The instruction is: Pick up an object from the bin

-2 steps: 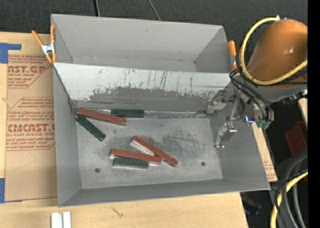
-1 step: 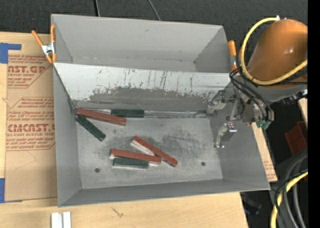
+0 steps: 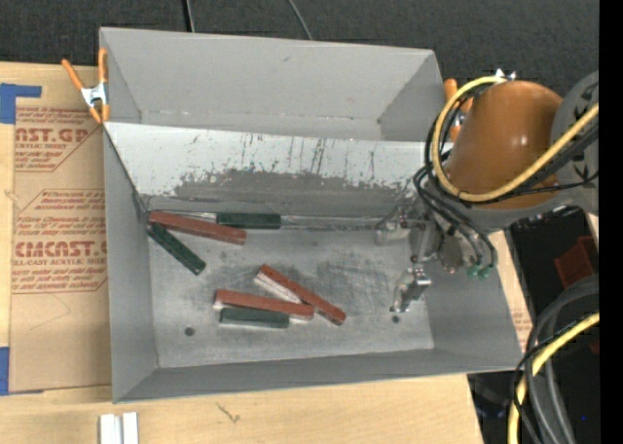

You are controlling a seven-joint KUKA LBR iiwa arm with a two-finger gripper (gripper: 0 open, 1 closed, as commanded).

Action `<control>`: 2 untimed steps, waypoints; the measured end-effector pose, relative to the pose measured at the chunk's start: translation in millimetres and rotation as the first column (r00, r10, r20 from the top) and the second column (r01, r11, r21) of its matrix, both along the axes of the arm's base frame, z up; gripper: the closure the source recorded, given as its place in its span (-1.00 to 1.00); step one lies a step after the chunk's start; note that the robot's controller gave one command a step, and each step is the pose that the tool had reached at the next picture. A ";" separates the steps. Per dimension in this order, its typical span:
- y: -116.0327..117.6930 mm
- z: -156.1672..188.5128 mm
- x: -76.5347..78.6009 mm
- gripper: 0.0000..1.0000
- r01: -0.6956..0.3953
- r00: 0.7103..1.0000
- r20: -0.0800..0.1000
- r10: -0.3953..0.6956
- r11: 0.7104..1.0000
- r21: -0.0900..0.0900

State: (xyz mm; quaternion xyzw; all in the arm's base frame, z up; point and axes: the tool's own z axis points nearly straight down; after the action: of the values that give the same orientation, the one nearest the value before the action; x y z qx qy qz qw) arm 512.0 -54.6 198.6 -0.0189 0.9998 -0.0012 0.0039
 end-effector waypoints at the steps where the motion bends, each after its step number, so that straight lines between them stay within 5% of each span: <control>1: 8.1 -68.7 14.8 -1.00 -0.010 1.000 -0.002 0.010 1.000 0.002; 2: 27.2 -121.0 -13.8 1.00 -0.006 1.000 -0.011 0.006 1.000 0.003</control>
Offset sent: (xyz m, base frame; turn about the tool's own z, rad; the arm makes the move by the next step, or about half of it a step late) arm -0.0137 0.0264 -0.1221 -0.0051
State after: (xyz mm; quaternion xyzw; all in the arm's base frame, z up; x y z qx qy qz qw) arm 498.2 -27.4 77.6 -0.0219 0.9998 0.0004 -0.0016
